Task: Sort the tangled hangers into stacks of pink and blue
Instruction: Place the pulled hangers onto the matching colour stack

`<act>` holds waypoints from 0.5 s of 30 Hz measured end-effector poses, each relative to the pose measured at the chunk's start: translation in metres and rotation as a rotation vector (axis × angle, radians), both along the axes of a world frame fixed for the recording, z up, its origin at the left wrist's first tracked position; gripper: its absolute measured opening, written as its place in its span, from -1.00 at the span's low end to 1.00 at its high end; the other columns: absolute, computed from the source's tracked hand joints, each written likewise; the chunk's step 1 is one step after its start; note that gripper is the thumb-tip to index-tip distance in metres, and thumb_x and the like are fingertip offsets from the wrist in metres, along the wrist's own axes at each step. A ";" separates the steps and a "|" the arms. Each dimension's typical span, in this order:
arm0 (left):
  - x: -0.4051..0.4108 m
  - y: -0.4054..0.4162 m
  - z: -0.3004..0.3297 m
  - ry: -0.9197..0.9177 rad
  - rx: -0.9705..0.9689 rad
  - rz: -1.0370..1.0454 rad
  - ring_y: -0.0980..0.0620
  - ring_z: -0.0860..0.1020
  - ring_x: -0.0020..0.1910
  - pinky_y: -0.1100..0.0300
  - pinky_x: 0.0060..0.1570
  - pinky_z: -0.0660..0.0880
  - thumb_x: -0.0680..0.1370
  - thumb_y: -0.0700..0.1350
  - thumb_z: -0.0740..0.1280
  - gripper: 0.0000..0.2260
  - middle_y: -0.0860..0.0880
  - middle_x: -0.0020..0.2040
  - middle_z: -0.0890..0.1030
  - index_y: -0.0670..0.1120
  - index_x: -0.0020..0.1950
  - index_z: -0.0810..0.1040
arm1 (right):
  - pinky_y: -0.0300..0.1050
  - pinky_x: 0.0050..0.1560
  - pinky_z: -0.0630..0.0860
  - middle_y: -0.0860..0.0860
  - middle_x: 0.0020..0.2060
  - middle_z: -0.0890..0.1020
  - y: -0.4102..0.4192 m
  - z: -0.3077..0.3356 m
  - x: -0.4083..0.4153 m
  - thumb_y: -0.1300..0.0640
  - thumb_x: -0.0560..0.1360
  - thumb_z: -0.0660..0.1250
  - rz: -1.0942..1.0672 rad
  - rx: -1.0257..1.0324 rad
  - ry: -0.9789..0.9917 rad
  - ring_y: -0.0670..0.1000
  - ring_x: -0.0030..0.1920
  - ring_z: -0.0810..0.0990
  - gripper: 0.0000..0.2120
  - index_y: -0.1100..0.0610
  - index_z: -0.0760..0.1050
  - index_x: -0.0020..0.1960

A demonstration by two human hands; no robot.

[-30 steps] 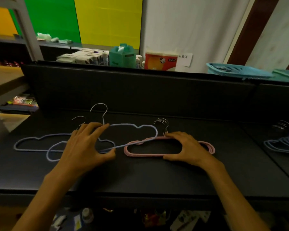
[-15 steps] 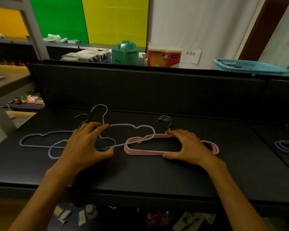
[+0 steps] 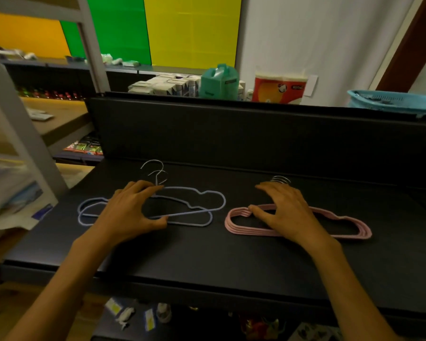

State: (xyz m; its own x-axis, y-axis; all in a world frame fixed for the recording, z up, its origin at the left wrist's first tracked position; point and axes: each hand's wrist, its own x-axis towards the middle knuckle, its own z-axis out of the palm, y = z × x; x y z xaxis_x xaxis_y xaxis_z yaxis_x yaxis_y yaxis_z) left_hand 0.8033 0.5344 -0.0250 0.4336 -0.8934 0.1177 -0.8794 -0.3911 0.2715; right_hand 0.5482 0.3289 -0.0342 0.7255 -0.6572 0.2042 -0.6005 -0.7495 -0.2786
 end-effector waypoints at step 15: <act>0.062 0.004 -0.022 0.040 0.103 -0.235 0.07 0.26 0.36 0.11 0.34 0.22 0.38 0.33 0.33 -0.25 0.06 0.44 0.25 0.15 0.49 0.16 | -0.06 0.39 0.16 -0.04 0.39 0.36 0.053 -0.007 0.046 -0.22 0.47 0.26 -0.172 0.022 -0.034 -0.02 0.40 0.25 -0.44 -0.07 0.28 0.41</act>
